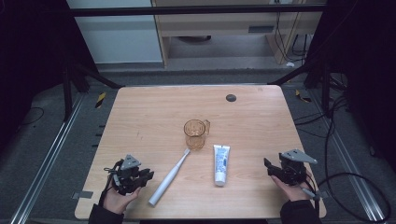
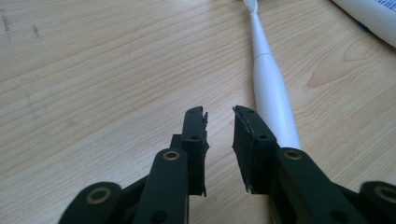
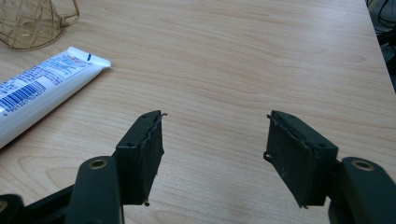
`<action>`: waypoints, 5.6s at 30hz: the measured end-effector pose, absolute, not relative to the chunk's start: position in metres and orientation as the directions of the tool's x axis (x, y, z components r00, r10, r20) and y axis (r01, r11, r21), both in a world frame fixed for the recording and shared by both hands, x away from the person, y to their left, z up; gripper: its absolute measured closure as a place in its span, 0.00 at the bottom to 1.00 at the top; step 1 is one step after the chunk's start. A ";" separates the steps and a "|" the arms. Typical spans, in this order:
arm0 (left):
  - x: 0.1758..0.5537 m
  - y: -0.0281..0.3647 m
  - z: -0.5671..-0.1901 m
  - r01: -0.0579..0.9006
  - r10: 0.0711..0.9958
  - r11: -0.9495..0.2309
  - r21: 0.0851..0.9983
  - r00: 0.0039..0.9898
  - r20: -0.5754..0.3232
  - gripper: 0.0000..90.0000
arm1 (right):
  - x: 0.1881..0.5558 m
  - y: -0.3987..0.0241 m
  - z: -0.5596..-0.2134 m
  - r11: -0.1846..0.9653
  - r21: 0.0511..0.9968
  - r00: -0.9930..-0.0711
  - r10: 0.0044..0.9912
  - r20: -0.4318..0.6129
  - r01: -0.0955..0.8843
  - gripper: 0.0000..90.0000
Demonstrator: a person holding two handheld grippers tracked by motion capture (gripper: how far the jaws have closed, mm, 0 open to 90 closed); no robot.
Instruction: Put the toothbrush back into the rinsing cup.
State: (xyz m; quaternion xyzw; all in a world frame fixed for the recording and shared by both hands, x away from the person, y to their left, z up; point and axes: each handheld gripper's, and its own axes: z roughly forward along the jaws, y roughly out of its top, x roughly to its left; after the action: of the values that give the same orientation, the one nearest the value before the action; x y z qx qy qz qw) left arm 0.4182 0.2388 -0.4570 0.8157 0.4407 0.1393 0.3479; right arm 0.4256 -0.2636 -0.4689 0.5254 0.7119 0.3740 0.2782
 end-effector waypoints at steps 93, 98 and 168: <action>0.477 0.151 -0.466 0.665 0.716 -0.619 0.419 0.697 -0.048 0.61 | 0.433 -0.261 -0.474 0.229 0.795 -0.314 0.948 -0.051 0.562 0.41; 0.478 0.151 -0.468 0.671 0.719 -0.617 0.410 0.693 -0.052 0.63 | 0.433 -0.261 -0.474 0.230 0.795 -0.315 0.948 -0.052 0.562 0.41; 0.456 0.195 -0.387 0.526 0.774 -0.410 0.745 0.632 -0.020 0.75 | 0.433 -0.264 -0.474 0.229 0.794 -0.309 0.949 -0.055 0.563 0.43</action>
State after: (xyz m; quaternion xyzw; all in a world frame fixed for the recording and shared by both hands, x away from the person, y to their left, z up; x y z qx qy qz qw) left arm 0.4560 0.1947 -0.3872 0.8231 0.3950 0.1666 0.3725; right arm 0.4334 -0.2642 -0.4742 0.5166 0.7321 0.3444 0.2803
